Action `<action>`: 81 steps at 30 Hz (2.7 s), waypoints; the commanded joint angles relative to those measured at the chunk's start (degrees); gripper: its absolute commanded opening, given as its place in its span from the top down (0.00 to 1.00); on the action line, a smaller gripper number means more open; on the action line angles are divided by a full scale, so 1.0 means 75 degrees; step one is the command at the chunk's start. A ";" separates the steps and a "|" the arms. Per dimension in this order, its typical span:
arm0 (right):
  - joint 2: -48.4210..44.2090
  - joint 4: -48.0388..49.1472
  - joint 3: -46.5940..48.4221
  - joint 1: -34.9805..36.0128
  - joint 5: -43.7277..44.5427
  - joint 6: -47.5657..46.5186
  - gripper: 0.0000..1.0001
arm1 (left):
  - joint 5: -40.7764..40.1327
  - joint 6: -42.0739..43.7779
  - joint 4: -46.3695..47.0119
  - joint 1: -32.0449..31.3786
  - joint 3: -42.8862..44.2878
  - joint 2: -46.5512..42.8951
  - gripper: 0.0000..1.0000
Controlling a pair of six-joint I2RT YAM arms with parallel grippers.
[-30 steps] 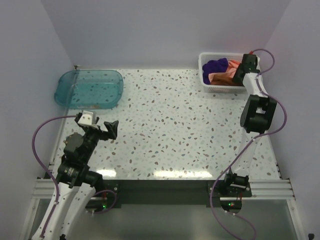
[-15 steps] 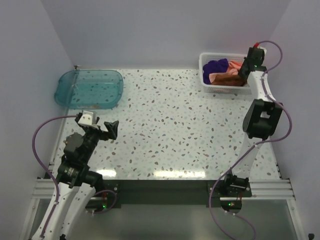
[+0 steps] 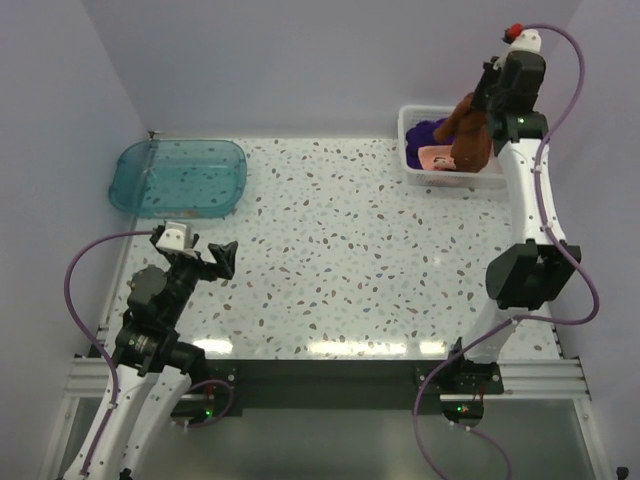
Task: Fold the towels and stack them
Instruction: Grab crumpled towel, then move the towel to the center of the board, then flatten out the crumpled towel
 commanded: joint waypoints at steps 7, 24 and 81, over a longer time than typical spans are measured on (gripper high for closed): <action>-0.1570 0.0029 0.0810 0.1952 -0.1211 -0.0476 1.00 | 0.0068 0.0111 0.0363 0.0049 -0.0028 -0.0050 0.00; -0.3459 -0.2403 -0.5765 0.6794 -0.4039 0.0286 0.50 | 0.0289 -0.0064 0.0328 0.0037 0.0007 0.0067 0.00; -0.3822 0.1717 -0.9176 0.3197 -0.3380 0.1727 0.34 | 0.0595 0.0639 0.1406 -0.1814 0.7683 1.3743 0.37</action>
